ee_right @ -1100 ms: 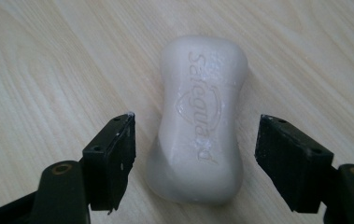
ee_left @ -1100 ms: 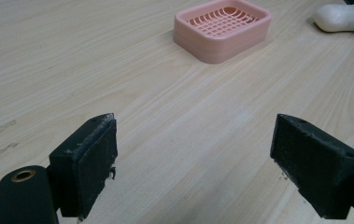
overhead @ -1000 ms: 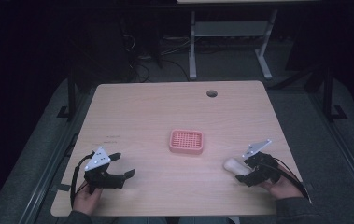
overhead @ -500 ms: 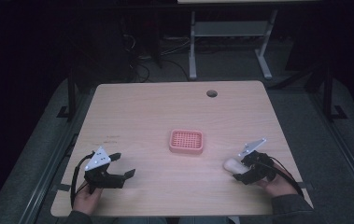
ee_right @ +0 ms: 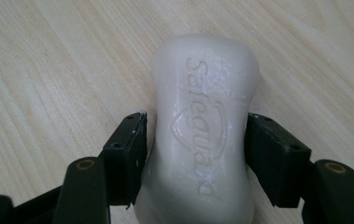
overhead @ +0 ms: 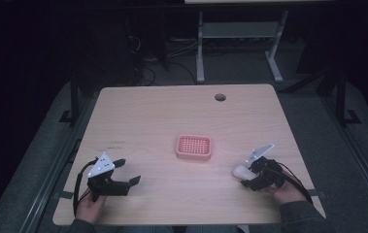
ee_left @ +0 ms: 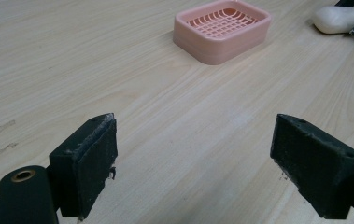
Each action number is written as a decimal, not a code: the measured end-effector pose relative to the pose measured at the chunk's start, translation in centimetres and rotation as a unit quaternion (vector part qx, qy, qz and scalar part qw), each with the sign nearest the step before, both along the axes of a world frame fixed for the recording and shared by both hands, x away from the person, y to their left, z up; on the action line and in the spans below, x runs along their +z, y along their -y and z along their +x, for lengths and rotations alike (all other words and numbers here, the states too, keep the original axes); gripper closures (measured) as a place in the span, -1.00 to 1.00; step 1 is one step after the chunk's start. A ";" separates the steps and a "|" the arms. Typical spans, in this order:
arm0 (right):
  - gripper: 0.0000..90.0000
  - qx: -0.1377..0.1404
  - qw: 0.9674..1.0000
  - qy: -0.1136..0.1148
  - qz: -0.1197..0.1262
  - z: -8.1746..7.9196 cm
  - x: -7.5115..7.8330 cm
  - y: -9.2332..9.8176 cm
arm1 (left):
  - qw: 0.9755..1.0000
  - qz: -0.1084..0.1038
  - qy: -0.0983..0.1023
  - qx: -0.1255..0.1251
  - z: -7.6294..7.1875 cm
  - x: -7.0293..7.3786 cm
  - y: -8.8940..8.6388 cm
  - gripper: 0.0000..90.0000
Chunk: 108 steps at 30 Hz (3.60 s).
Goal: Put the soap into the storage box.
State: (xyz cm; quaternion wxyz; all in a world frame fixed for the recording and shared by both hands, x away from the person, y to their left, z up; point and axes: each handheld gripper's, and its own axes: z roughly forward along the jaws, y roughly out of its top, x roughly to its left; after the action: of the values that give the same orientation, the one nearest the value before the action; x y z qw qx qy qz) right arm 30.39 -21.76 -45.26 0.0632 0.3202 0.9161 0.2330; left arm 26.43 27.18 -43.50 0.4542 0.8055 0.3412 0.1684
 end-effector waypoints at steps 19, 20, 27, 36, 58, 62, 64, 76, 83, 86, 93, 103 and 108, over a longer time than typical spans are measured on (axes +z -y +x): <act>-0.03 0.004 1.000 0.005 -0.001 -0.3 0.1 -0.1 | 1.000 -0.007 0.003 0.002 0.0 0.1 0.0 -0.68; -0.03 0.004 1.000 0.005 -0.002 -0.3 0.1 -0.1 | 1.000 -0.008 0.002 0.002 0.0 0.1 0.0 -0.68; -0.02 0.009 1.000 0.010 -0.002 -0.4 0.1 -0.1 | 1.000 -0.004 0.002 0.001 0.1 0.0 0.0 -0.68; 0.04 0.018 1.000 0.011 -0.005 -0.4 0.8 -0.2 | 1.000 -0.007 0.002 0.003 0.0 0.1 -0.1 -0.68; 0.06 0.038 0.997 -0.034 -0.058 1.4 0.7 -2.1 | 1.000 -0.005 0.002 0.000 0.0 0.1 -0.1 -0.68; 0.08 0.045 0.996 -0.034 -0.062 1.5 0.8 -2.1 | 1.000 -0.005 0.003 0.000 0.1 0.1 -0.2 -0.68; 0.08 0.050 0.996 -0.033 -0.062 1.6 0.8 -2.2 | 1.000 -0.005 0.004 0.000 0.0 0.1 -0.2 -0.68; 0.09 0.062 0.995 -0.016 -0.076 1.4 0.9 -2.6 | 1.000 -0.007 0.004 0.002 0.0 0.2 -0.3 -0.68; 0.09 0.070 0.995 -0.009 -0.076 1.5 2.0 -3.0 | 1.000 -0.015 0.004 0.004 0.0 0.2 -0.2 -0.68; 0.09 0.074 0.994 -0.003 -0.078 1.7 2.5 -3.3 | 1.000 -0.014 0.005 0.003 0.0 0.2 -0.2 -0.68; 0.09 0.084 0.994 0.001 -0.076 2.4 3.6 -4.1 | 1.000 -0.015 0.004 0.004 0.1 0.2 -0.2 -0.68; 0.09 0.093 0.993 0.003 -0.068 3.4 4.1 -4.9 | 1.000 -0.007 0.003 0.002 0.0 0.2 -0.2 -0.68; 0.08 0.095 0.993 0.006 -0.063 3.9 4.5 -5.1 | 1.000 -0.007 0.001 0.002 0.0 0.2 -0.1 -0.68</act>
State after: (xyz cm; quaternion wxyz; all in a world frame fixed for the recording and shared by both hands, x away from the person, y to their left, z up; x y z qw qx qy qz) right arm 34.27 -16.66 -40.79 0.0665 0.2257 0.9548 0.1815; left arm 26.46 27.30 -43.33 0.4597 0.8017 0.3432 0.1679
